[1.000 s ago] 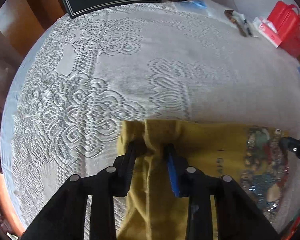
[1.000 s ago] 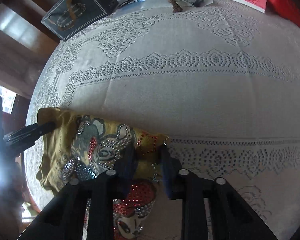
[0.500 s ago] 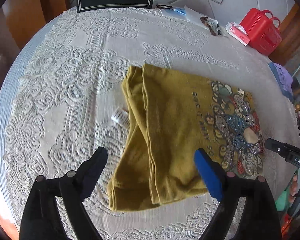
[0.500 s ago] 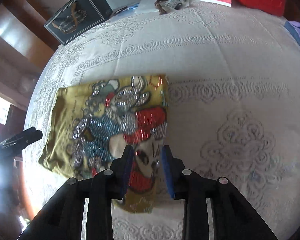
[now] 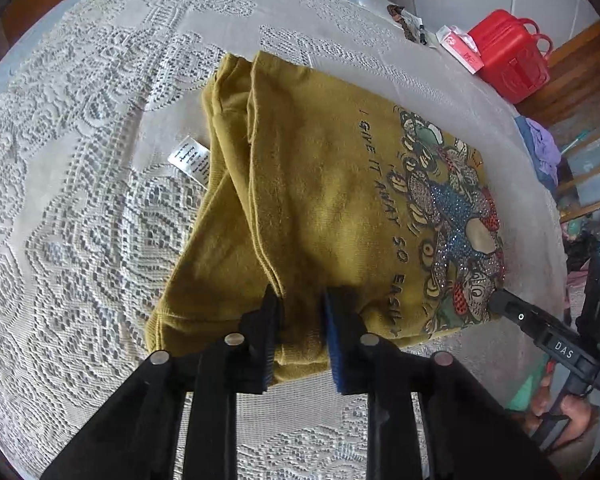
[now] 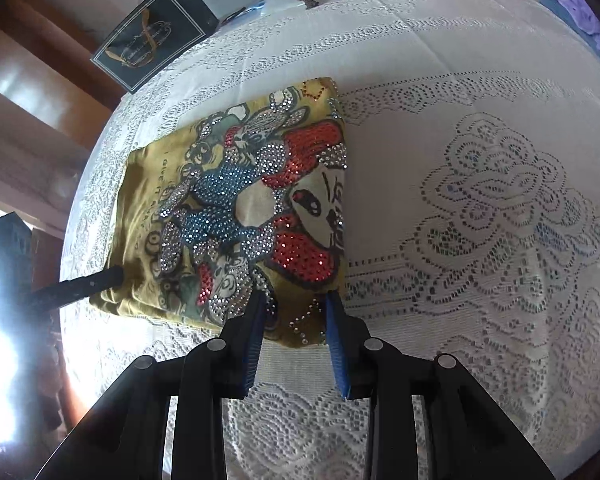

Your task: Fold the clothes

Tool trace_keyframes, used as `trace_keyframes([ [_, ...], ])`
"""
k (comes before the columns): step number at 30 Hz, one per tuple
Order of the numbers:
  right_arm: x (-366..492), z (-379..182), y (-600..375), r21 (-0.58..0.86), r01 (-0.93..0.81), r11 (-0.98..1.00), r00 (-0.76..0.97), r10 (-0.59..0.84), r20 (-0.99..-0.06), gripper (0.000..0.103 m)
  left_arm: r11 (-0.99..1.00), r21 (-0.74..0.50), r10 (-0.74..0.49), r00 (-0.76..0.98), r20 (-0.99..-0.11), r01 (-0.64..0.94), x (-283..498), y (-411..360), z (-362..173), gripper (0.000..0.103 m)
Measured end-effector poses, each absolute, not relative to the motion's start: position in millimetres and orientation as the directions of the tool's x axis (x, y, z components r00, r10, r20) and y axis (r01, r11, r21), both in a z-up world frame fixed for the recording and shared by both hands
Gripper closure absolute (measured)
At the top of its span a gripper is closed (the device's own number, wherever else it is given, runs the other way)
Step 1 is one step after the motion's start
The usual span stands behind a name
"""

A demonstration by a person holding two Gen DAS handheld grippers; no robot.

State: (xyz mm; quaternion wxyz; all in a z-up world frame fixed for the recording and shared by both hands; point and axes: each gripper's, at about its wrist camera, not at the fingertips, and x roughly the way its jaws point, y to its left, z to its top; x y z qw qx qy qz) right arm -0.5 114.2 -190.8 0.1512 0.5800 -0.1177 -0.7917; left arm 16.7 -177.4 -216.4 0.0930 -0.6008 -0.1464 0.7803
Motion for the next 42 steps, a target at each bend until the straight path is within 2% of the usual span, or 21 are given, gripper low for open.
trace_keyframes([
  [1, -2.2, -193.4, 109.8, 0.354, 0.109, -0.929, -0.285, -0.370, -0.884, 0.072, -0.949, -0.315, 0.299, -0.276, -0.913, 0.014, 17.3, -178.2, -206.4, 0.089],
  [4, -1.1, -185.2, 104.5, 0.336, 0.138, -0.932, -0.284, -0.363, -0.888, 0.086, -0.974, -0.223, 0.220, -0.327, -0.919, -0.029, 21.6, -183.6, -175.1, 0.089],
  [6, 3.6, -176.6, 105.9, 0.339, 0.158, -0.927, -0.287, -0.371, -0.883, 0.086, -0.988, -0.146, 0.153, -0.364, -0.919, -0.046, 27.2, -190.6, -153.6, 0.089],
  [8, 5.8, -179.3, 110.2, 0.335, 0.150, -0.930, -0.263, -0.364, -0.894, 0.083, -0.992, -0.107, 0.121, -0.331, -0.936, -0.061, 31.6, -196.2, -159.2, 0.089],
  [12, 2.5, -183.7, 117.5, 0.318, 0.116, -0.941, -0.262, -0.338, -0.904, 0.081, -0.990, -0.114, 0.130, -0.204, -0.970, -0.087, 37.7, -191.3, -200.7, 0.086],
  [14, -1.4, -177.2, 117.2, 0.324, 0.112, -0.939, -0.293, -0.343, -0.893, 0.080, -0.989, -0.115, 0.133, -0.234, -0.963, -0.091, 37.8, -192.8, -188.9, 0.085],
  [15, -5.0, -172.9, 116.5, 0.327, 0.117, -0.938, -0.308, -0.348, -0.885, 0.078, -0.989, -0.115, 0.135, -0.250, -0.959, -0.093, 37.6, -193.7, -182.4, 0.083],
  [17, -13.6, -163.6, 114.4, 0.333, 0.133, -0.933, -0.341, -0.359, -0.869, 0.075, -0.989, -0.122, 0.144, -0.322, -0.936, -0.088, 27.7, -201.7, -158.5, 0.067],
  [18, -19.7, -160.7, 115.0, 0.338, 0.135, -0.932, -0.350, -0.364, -0.863, 0.075, -0.989, -0.127, 0.147, -0.358, -0.922, -0.080, 21.2, -206.7, -147.1, 0.050],
  [19, -27.6, -158.8, 116.5, 0.342, 0.130, -0.931, -0.357, -0.366, -0.860, 0.075, -0.989, -0.130, 0.146, -0.392, -0.908, -0.066, 12.2, -213.3, -138.7, 0.038],
  [22, -54.1, -156.6, 126.4, 0.362, 0.109, -0.926, -0.368, -0.376, -0.850, 0.074, -0.985, -0.161, 0.170, -0.431, -0.886, -0.057, -29.3, -225.8, -137.4, 0.037],
  [30, -107.9, -151.4, 132.7, 0.397, 0.081, -0.914, -0.370, -0.398, -0.840, 0.070, -0.982, -0.190, 0.183, -0.351, -0.918, -0.016, -106.3, -219.7, -198.1, 0.037],
  [31, -112.6, -152.6, 131.4, 0.400, 0.081, -0.913, -0.365, -0.400, -0.840, 0.070, -0.981, -0.193, 0.187, -0.339, -0.922, -0.017, -112.3, -217.0, -205.8, 0.041],
  [32, -117.4, -154.5, 129.7, 0.401, 0.081, -0.912, -0.359, -0.402, -0.842, 0.070, -0.980, -0.198, 0.194, -0.330, -0.924, -0.023, -116.1, -214.4, -211.5, 0.050],
  [33, -122.1, -156.4, 127.9, 0.402, 0.082, -0.912, -0.353, -0.404, -0.844, 0.069, -0.984, -0.177, 0.174, -0.324, -0.930, -0.020, -118.0, -212.4, -215.0, 0.078],
  [34, -126.9, -158.2, 126.1, 0.404, 0.082, -0.911, -0.347, -0.406, -0.845, 0.066, -0.988, -0.156, 0.153, -0.318, -0.936, -0.017, -119.8, -210.4, -218.6, 0.092],
  [35, -130.4, -160.9, 124.4, 0.409, 0.082, -0.909, -0.341, -0.411, -0.845, 0.062, -0.991, -0.137, 0.134, -0.314, -0.940, -0.013, -121.4, -208.6, -221.8, 0.094],
  [37, -133.5, -165.4, 120.4, 0.429, 0.097, -0.898, -0.325, -0.436, -0.839, 0.062, -0.990, -0.140, 0.130, -0.347, -0.929, 0.004, -119.5, -211.2, -218.7, 0.099],
  [39, -135.5, -168.2, 113.6, 0.457, 0.134, -0.879, -0.306, -0.476, -0.825, 0.076, -0.994, -0.100, 0.077, -0.405, -0.911, 0.036, -117.1, -216.0, -210.1, 0.101],
  [40, -136.7, -169.9, 110.8, 0.436, 0.138, -0.889, -0.303, -0.457, -0.836, 0.096, -0.995, -0.070, 0.035, -0.431, -0.902, 0.067, -117.5, -220.4, -206.4, 0.101],
  [42, -144.7, -177.8, 111.8, 0.361, 0.101, -0.927, -0.326, -0.374, -0.868, 0.095, -0.991, 0.001, -0.062, -0.452, -0.890, 0.133, -123.1, -231.6, -205.7, 0.102],
])
